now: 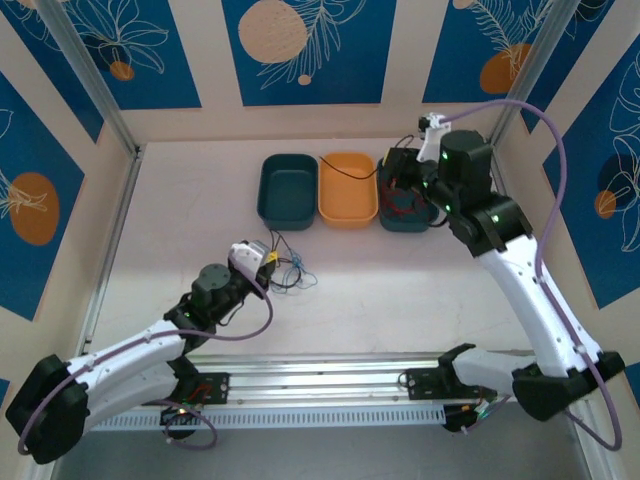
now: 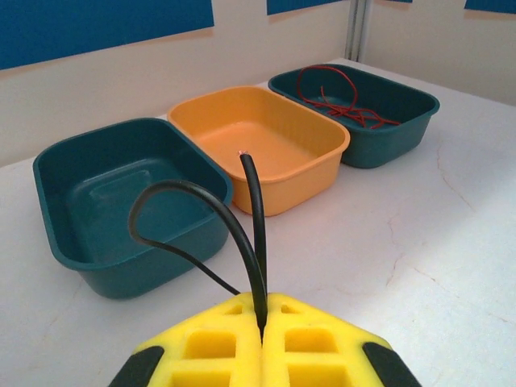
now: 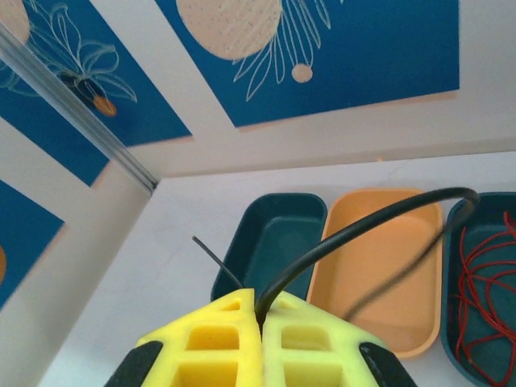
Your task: Untangle the cables
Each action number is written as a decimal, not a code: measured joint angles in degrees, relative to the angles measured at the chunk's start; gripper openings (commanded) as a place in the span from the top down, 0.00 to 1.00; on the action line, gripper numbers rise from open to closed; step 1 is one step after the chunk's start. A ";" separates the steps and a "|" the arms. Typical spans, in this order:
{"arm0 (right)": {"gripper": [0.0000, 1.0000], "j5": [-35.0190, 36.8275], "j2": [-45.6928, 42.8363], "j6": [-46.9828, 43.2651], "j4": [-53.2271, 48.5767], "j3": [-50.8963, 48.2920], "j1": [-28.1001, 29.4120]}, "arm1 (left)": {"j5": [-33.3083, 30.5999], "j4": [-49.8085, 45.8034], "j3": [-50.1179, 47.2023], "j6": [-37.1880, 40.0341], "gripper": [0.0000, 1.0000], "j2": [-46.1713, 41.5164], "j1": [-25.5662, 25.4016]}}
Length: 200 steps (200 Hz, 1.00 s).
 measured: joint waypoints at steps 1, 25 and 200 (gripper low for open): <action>1.00 -0.09 0.24 -0.15 -0.13 0.17 0.00 | 0.02 -0.20 0.02 -0.13 0.99 -0.17 0.00; 1.00 -3.30 7.30 -3.08 -3.39 5.46 -0.26 | 0.15 -2.93 0.61 -1.11 1.00 -1.53 0.00; 1.00 -5.09 45.86 -13.97 -19.15 33.33 -3.82 | 1.05 -8.52 6.49 -5.11 1.00 -2.08 0.22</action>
